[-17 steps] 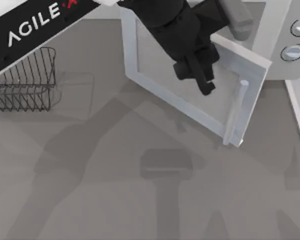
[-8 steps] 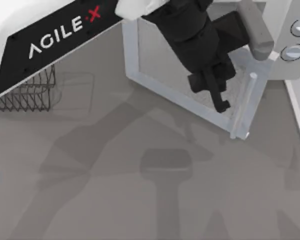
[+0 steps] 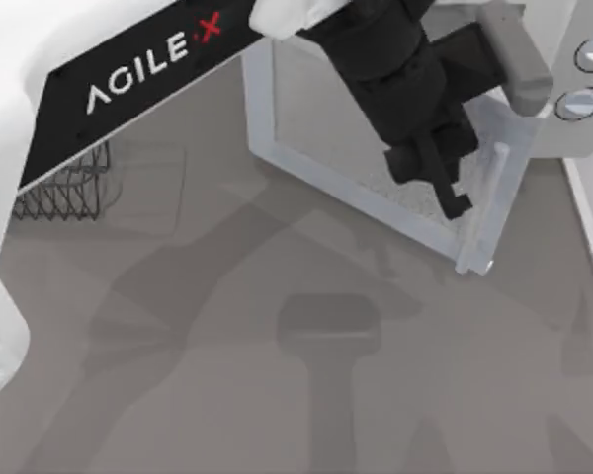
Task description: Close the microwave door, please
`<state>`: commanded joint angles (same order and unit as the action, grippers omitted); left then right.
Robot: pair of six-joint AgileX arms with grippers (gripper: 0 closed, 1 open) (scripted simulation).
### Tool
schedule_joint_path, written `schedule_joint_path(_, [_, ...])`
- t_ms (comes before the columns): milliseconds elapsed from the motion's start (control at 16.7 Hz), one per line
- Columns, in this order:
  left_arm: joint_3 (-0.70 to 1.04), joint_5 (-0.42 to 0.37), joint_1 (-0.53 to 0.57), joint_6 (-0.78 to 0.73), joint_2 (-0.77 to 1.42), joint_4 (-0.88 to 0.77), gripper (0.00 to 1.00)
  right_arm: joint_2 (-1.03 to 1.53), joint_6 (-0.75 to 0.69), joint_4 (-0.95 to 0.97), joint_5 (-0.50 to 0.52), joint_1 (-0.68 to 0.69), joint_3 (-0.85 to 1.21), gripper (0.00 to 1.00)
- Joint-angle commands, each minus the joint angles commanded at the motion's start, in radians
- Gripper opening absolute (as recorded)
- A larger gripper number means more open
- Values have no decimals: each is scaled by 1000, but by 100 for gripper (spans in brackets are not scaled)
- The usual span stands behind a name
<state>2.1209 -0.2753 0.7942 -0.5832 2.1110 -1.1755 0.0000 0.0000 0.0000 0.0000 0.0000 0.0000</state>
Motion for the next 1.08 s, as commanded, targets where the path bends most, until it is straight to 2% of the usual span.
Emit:
schedule_joint_path(180, [26,-40,-39,8,-5,-1,0,0,0,0,0,0,0,100])
schedule_joint_path(840, [52,-62,11,17,75,-70,0,0,0,0,0,0,0,100])
schedule_joint_path(1080, [109,-41,9,33,80,-59,0,0,0,0,0,0,0,100])
